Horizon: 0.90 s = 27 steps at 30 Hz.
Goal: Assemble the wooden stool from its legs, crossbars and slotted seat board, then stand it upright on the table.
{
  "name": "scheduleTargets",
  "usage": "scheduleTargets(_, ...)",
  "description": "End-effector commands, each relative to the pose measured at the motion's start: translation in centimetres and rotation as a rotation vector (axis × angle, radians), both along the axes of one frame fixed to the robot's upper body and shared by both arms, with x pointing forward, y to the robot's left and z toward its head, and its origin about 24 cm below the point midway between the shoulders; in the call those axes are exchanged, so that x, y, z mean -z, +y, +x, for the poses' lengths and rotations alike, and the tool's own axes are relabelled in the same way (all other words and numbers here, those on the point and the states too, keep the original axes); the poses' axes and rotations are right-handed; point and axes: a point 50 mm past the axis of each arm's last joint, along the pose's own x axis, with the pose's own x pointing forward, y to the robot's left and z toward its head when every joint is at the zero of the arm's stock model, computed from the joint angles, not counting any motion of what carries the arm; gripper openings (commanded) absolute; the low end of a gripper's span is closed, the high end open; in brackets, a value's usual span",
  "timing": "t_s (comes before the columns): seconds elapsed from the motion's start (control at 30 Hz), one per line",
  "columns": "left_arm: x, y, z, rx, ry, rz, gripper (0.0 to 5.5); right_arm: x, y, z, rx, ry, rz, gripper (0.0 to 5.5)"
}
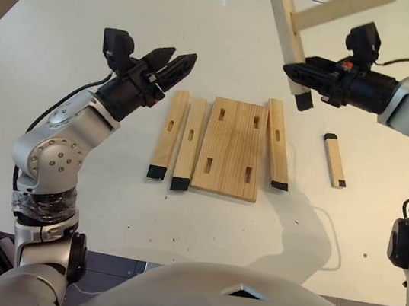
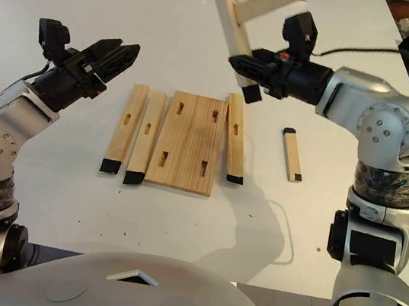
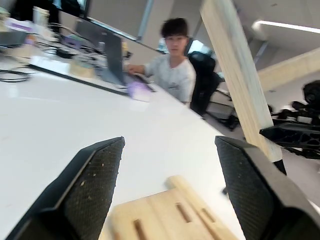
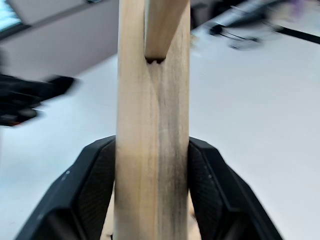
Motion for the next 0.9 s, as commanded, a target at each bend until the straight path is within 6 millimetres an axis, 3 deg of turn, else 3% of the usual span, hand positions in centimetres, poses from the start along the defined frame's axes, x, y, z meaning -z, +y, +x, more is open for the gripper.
scheduleTargets(0.03, -0.9, -1.2, 0.0, 0.158, 0.009, -0.07, 3.35, -2.0, 1.1, -1.4, -0.197, -0.05, 0.074, 2.08)
scheduleTargets(0.17, -1.9, -1.3, -0.4, 0.273, 0.018, -0.149, 3.35, -2.2, 1.2, -2.4, -0.297, -0.052, 0.08, 2.08)
scheduleTargets(0.53, -4.3, -2.2, -2.8, 0.525, -0.02, -0.248, 3.35, -0.2, 1.0, -4.9, -0.505, 0.02, 0.016, 2.08)
scheduleTargets(0.73, -4.0, -3.1, -3.8, 0.641, 0.007, -0.222, 3.35, -0.7, 1.6, -4.7, -0.555, 0.0, 0.03, 2.07)
scheduleTargets(0.9, -3.3, -3.0, -3.5, 0.628, 0.021, -0.208, 3.35, -1.3, 1.6, -4.7, -0.575, -0.014, 0.042, 2.07)
